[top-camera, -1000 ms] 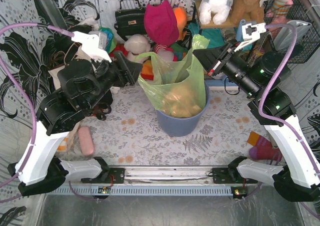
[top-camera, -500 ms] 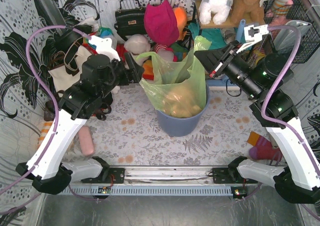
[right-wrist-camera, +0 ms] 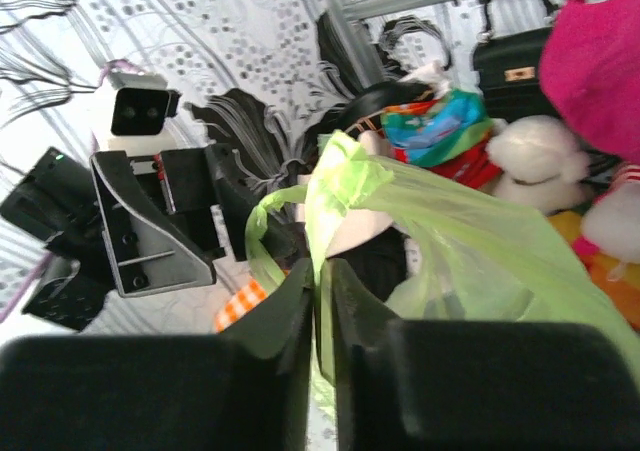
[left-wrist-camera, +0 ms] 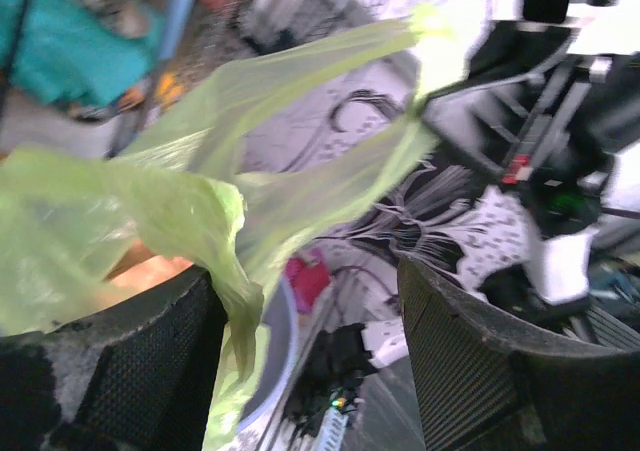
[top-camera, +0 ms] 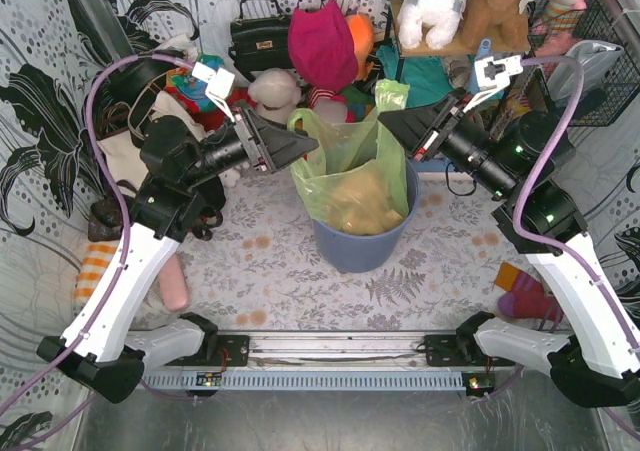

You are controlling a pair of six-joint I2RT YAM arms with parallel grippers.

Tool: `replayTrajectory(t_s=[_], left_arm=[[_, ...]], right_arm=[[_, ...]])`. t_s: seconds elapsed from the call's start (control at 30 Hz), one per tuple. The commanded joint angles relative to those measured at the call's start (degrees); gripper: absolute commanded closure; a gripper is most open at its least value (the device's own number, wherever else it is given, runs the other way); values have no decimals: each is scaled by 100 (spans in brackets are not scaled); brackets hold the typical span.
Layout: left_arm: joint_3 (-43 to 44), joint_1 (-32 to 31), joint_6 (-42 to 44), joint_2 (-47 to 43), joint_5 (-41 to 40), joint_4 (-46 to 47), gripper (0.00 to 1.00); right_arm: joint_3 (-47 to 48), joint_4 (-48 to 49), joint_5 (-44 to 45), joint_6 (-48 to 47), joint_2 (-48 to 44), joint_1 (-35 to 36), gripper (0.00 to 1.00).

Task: Tie the trash bag

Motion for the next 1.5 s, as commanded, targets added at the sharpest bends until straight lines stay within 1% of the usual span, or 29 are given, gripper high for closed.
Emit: replayTrajectory(t_s=[0.0,0.07,0.2,0.3,0.4,0.53,0.6,0.7,0.77,0.8,0.9,1.0,1.1,1.2,1.3,1.47], left_arm=[[50,31,-919,112,1401,2176,27],[208,31,-1008,208,1476,2254,27],[424,35,-866,363,1398,1939,28],[462,36,-873,432,1358,1887,29],[484,38,-889,485,1327,1878,29],[589,36,-957,625,1261,1892,28],[691,30,-1103,724,1285,2115,28],[988,31,-1410,913,1302,2528,29],[1294,31,-1509,1017,1241,2591,30],[1470,38,-1482,1042,1169,2527,30],[2028,58,-1160,1052,795,2049,30],[2683,68,-873,1102,562,1593,30],[3322,81,-585,1214,404,962,30],[3531,123,-359,1199,170,546,30],[3421,162,-200,1076,-59,249,30],[2729,208,78,656,-329,-261,30]], right_arm=[[1,739,-791,212,44,-31,83],[-4,988,-1019,297,126,-31,70],[-13,1152,-768,270,287,-27,55],[68,1241,-715,196,473,-44,49],[220,1439,-874,221,685,-72,48],[330,1729,-981,368,868,-135,54],[349,1911,-991,443,882,-158,60],[507,1927,-987,483,939,-163,68],[577,1930,-1011,534,954,-163,74],[579,1961,-1035,568,954,-163,76],[582,2086,-1176,680,954,-163,90],[584,2189,-1186,743,969,-162,99],[861,2220,-1211,810,1033,-161,100],[1054,2278,-1278,900,1100,-163,100],[1071,2335,-1289,969,1121,-157,100],[633,2617,-1290,1191,1070,-154,100]])
